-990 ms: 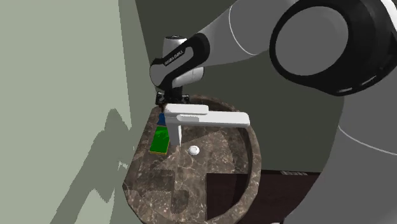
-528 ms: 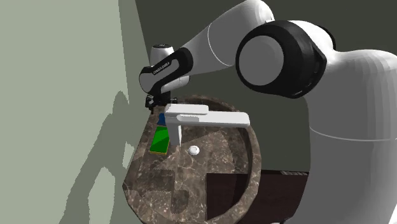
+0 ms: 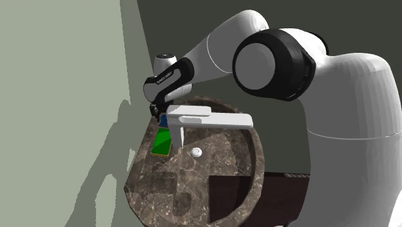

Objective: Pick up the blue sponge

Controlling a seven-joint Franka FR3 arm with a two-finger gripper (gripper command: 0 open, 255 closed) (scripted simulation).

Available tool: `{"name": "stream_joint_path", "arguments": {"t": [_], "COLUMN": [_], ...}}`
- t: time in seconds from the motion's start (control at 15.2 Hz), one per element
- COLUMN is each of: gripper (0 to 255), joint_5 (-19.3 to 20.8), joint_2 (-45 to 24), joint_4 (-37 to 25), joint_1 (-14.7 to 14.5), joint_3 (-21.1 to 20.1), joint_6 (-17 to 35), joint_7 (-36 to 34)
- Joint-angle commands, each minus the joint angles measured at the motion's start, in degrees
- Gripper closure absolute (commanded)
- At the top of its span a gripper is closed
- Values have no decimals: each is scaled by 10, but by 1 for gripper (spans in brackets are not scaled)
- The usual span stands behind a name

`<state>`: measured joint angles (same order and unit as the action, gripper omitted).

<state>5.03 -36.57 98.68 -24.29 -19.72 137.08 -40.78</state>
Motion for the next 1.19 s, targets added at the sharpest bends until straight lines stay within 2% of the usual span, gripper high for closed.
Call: {"name": "stream_joint_path", "arguments": {"t": [0.0, 0.53, 1.12], "gripper": [255, 255, 255], "joint_5": [0, 1, -12], "joint_2": [0, -2, 41], "joint_4": [1, -1, -8], "joint_1": [0, -1, 7], "joint_3": [0, 0, -10], "joint_6": [2, 1, -48], "joint_7": [0, 0, 2]}}
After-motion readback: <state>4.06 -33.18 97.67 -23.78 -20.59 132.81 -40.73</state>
